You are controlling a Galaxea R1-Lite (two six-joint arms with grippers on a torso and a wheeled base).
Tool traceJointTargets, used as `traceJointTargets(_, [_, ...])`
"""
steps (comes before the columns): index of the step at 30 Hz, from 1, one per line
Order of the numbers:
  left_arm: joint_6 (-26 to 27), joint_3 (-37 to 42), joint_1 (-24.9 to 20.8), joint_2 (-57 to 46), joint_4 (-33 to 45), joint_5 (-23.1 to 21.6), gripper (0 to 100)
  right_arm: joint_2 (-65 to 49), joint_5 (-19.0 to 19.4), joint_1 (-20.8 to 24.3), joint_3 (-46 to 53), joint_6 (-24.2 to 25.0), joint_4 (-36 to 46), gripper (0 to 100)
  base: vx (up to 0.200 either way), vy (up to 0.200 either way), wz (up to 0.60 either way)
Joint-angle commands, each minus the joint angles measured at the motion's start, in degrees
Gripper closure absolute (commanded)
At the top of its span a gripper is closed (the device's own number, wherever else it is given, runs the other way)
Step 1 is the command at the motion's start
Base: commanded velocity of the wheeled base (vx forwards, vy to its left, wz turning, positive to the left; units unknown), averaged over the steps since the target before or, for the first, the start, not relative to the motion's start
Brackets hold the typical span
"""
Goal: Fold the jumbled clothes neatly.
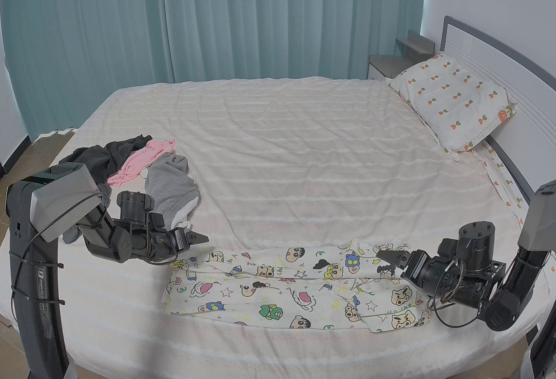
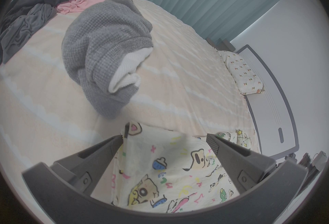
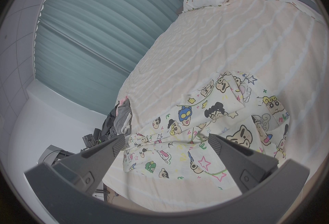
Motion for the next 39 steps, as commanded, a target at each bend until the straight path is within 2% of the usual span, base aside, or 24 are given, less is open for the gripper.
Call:
traceJointTargets(1, [-0.2, 1.8, -0.1, -0.9, -0.1, -1.1, 0, 1.0, 0.0, 0.0, 0.4, 0.0, -0.4, 0, 0.000, 0.000, 0.00])
traceJointTargets(8, [-0.3, 2.0, -0.1, -1.0, -0.2, -1.1, 0, 1.1, 0.0, 0.0, 0.5, 0.0, -0.4, 0, 0.000, 0.000, 0.00])
traceJointTargets(9, [-0.3, 1.9, -0.1, -1.1, -0.2, -1.1, 100, 1.1, 0.1, 0.0, 0.5, 0.0, -0.4, 0, 0.000, 0.000, 0.00])
traceJointTargets(27, [0.5, 3.6, 0.8, -4.6, -0.8, -1.0, 100, 0.9, 0.1, 0.2, 0.6, 0.0, -0.4, 0, 0.000, 0.000, 0.00])
traceJointTargets(31, [0.4, 6.2, 1.3, -5.5, -5.0, -1.2, 100, 0.9, 0.1, 0.2, 0.6, 0.0, -0.4, 0, 0.000, 0.000, 0.00])
traceJointTargets(35, [-0.3, 10.6, 1.9, -5.4, -16.5, -1.2, 100, 0.8, 0.1, 0.2, 0.7, 0.0, -0.4, 0, 0.000, 0.000, 0.00])
traceJointTargets(36, [-0.3, 10.6, 1.9, -5.4, -16.5, -1.2, 100, 0.8, 0.1, 0.2, 0.7, 0.0, -0.4, 0, 0.000, 0.000, 0.00])
traceJointTargets(39, [-0.3, 12.6, 2.1, -4.9, -23.0, -1.2, 100, 0.7, 0.1, 0.2, 0.8, 0.0, -0.5, 0, 0.000, 0.000, 0.00])
